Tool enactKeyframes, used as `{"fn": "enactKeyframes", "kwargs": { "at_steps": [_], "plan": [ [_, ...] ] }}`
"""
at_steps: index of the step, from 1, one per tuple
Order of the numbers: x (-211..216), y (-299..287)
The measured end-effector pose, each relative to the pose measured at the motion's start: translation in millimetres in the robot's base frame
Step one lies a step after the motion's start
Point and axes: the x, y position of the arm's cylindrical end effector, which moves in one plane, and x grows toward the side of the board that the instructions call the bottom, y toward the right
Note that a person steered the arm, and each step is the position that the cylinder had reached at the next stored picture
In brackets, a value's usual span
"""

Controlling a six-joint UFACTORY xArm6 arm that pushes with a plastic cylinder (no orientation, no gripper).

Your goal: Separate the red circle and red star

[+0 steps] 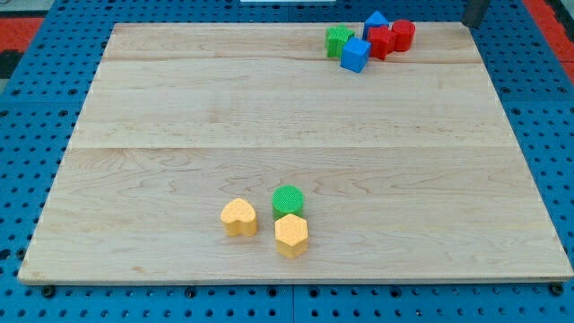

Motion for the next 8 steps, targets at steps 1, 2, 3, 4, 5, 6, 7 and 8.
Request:
{"fn": "enactKeyframes", "kwargs": {
  "at_steps": [1,2,3,4,5,6,7,8],
  "plan": [
    [0.0,-8.9],
    [0.0,-18.2],
    [0.0,-20.5],
    [4.4,-37.0],
    [7.0,-83.9],
    [12.5,-113.6],
    [31.7,-114.2],
    [43.1,-125.3]
  ]
}}
